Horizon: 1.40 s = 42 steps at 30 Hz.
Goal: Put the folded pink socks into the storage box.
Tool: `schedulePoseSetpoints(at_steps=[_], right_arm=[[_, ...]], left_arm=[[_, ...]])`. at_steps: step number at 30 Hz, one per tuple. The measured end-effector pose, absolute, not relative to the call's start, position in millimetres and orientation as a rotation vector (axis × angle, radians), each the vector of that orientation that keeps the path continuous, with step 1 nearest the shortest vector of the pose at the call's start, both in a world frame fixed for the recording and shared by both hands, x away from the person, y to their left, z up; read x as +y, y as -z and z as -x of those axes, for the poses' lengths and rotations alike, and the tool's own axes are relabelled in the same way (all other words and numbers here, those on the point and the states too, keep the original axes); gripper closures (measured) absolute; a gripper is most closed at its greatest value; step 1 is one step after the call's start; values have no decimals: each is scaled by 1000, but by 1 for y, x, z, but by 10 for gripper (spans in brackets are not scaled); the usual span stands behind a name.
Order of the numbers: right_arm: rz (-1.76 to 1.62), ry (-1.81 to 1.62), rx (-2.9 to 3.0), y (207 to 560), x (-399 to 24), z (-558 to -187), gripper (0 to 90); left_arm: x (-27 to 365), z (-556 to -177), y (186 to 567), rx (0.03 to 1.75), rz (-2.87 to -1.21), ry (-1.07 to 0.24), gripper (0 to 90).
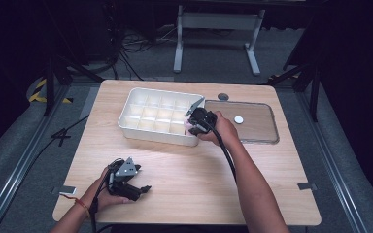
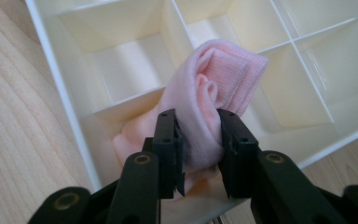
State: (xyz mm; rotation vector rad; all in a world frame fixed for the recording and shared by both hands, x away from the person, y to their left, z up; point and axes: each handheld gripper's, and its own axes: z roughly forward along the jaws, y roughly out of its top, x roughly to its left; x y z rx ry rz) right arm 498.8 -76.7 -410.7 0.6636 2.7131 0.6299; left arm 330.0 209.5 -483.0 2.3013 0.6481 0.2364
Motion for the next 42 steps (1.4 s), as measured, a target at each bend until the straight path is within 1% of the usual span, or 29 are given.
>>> schedulePoseSetpoints(at_steps=[6, 18, 20, 23, 27, 29, 31, 35, 42], right_arm=[[-639, -568, 2722, 410, -72, -499, 709], [-724, -715, 2711, 396, -85, -499, 548], [-739, -744, 2714, 394, -86, -499, 546], [-755, -815, 2695, 386, -89, -499, 650], [-753, -814, 2684, 388, -84, -499, 705], [-758, -805, 2685, 390, -83, -500, 710], [-761, -761, 2705, 397, -81, -502, 760], [-785, -740, 2711, 403, -81, -506, 789], [-755, -668, 2744, 412, -77, -505, 808]], left_arm=[[209, -330, 483, 648, -2301, -237, 152], [210, -330, 483, 648, -2302, -236, 152], [209, -330, 483, 648, -2301, -236, 152], [210, -330, 483, 648, -2302, -236, 152], [210, -330, 483, 648, -2302, -235, 152], [209, -330, 483, 648, -2301, -237, 152], [209, -330, 483, 648, -2301, -237, 152], [210, -330, 483, 648, -2302, -237, 152], [210, -330, 483, 648, -2301, -236, 152]])
